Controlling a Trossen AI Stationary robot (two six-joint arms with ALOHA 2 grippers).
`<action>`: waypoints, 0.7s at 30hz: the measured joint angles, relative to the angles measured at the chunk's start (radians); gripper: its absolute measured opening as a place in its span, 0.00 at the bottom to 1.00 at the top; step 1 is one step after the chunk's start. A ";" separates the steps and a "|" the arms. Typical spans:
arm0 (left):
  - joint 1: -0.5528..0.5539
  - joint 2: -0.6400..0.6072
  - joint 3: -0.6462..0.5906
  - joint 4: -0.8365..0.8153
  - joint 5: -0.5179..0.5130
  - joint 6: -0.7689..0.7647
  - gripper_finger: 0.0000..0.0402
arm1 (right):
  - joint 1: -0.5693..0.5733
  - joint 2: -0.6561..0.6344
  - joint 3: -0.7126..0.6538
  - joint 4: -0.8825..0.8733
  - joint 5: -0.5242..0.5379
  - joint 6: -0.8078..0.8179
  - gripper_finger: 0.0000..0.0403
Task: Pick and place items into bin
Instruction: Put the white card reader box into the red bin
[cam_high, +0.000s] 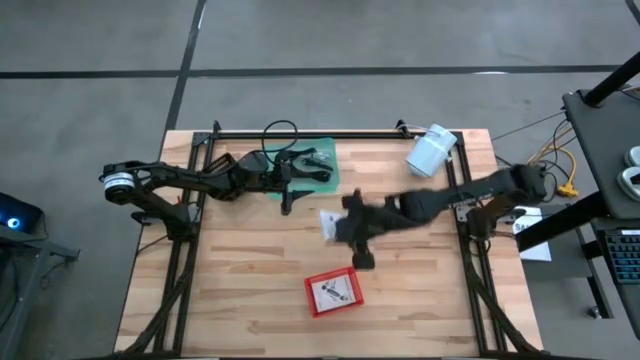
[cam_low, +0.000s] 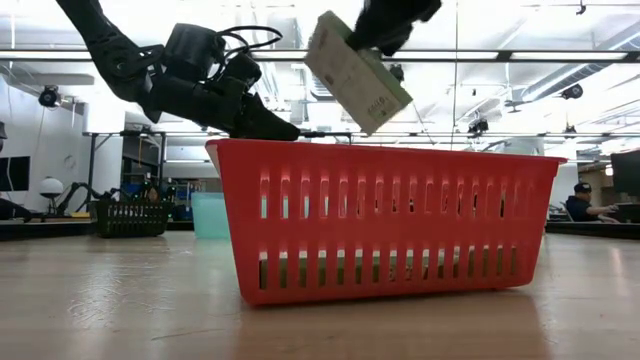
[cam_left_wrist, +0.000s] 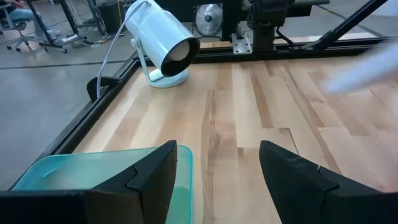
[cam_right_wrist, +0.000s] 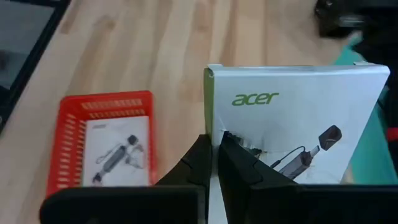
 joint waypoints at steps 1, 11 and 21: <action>0.000 0.000 0.000 0.000 0.000 0.000 0.53 | 0.030 0.006 0.000 0.026 0.029 0.009 0.02; 0.000 0.000 0.000 -0.008 0.000 0.000 0.53 | 0.222 0.099 -0.002 0.106 0.258 0.192 0.02; 0.000 0.000 -0.001 -0.011 0.000 0.000 0.53 | 0.373 0.112 0.005 0.204 0.327 0.317 0.02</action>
